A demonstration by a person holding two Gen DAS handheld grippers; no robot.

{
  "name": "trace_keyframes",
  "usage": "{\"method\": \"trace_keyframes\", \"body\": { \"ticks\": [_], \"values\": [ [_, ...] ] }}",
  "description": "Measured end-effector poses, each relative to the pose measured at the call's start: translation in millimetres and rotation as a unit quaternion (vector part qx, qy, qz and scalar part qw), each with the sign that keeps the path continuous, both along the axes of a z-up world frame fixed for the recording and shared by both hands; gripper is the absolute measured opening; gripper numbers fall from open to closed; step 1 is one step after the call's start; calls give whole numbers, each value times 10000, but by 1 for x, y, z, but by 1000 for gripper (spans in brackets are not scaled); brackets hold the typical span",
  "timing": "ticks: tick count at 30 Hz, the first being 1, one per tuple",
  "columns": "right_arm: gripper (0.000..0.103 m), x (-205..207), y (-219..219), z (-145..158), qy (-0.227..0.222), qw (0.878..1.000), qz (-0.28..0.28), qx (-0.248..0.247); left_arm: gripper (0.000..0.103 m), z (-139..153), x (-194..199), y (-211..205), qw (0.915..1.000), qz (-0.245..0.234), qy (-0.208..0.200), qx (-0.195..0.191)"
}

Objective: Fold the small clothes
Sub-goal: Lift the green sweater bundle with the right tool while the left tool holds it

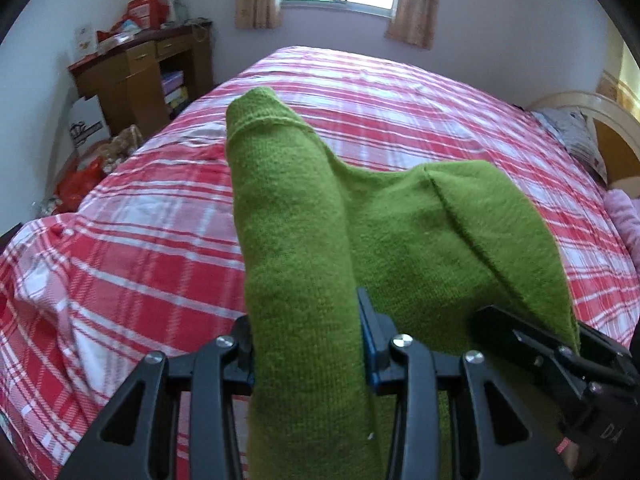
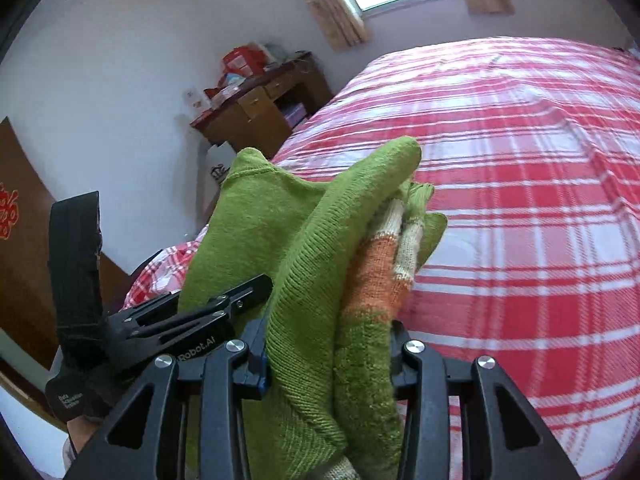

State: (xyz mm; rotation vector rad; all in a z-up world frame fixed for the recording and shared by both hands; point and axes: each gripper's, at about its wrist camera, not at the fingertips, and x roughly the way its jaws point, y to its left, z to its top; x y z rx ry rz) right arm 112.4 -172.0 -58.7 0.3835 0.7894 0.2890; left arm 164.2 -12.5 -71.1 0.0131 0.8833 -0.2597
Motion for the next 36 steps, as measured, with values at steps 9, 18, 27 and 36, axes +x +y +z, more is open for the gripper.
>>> {"method": "trace_keyframes", "body": {
  "ticks": [9,18,27,36],
  "values": [
    [40,27,48,3,-135,9988,478,52,39,2,7,48,9989,453,-70,46],
    [40,53,97,4,-199,9953,944,79,39,4,16,95,9959,886,-150,81],
    [40,78,142,4,-274,9912,1278,219,39,7,29,134,9921,1198,-279,252],
    [40,106,168,-6,-326,9890,1350,511,39,7,59,157,9891,1351,-330,483]
  ]
}}
